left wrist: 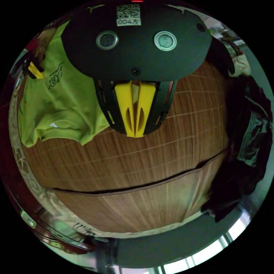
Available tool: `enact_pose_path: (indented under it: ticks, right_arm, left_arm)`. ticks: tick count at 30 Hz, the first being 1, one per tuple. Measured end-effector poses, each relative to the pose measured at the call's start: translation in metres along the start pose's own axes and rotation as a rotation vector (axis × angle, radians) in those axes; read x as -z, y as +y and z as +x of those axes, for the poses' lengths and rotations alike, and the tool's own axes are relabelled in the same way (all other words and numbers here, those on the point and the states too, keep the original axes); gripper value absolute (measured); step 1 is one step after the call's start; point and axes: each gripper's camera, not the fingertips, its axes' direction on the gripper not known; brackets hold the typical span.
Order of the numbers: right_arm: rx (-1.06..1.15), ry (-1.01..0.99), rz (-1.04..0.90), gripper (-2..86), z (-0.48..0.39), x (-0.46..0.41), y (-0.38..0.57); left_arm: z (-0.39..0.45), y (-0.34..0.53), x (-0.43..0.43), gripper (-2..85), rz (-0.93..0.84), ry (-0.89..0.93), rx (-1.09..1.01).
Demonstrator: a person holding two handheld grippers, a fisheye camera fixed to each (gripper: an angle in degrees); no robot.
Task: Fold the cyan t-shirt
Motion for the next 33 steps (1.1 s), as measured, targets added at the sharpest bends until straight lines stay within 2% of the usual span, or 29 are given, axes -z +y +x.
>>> enact_pose_path:
  ticks: [4, 8, 13, 16, 21, 25, 28, 31, 33]
  right_arm:
    - [0.007, 0.01, -0.001, -0.7, -0.003, -0.004, 0.002]
    - [0.005, 0.004, 0.0, -0.7, -0.004, -0.006, 0.003]
    - [-0.015, -0.04, 0.001, -0.7, 0.0, -0.008, 0.005]
    - [-0.011, -0.032, 0.002, -0.7, -0.003, -0.008, 0.005]
    - [-0.005, -0.012, 0.003, -0.7, -0.008, -0.007, 0.006]
    - [-0.014, -0.026, 0.002, -0.8, -0.008, -0.005, 0.006]
    - [-0.018, -0.032, 0.002, -0.8, -0.009, -0.004, 0.006]
    - [-0.016, -0.028, 0.002, -0.8, -0.012, -0.001, 0.005]
    - [-0.014, -0.024, 0.002, -0.8, -0.014, 0.001, 0.005]
  left_arm:
    - [0.007, 0.015, 0.029, 1.4, 0.108, 0.023, -0.135]
    - [0.01, 0.061, 0.062, 2.6, 0.104, -0.099, -0.321]
    - [-0.029, 0.137, 0.091, 7.8, 0.098, -0.204, -0.34]
    - [-0.054, 0.174, 0.078, 13.8, 0.001, -0.252, -0.359]
    - [-0.085, 0.195, 0.058, 17.4, -0.016, -0.155, -0.291]
    - [-0.092, 0.187, 0.038, 14.8, -0.05, -0.071, -0.273]
    - [-0.088, 0.176, 0.04, 5.1, -0.02, -0.071, -0.224]
    - [-0.075, 0.159, 0.051, 2.9, -0.148, -0.059, -0.289]
    - [-0.068, 0.148, 0.066, 2.2, -0.223, -0.119, -0.327]
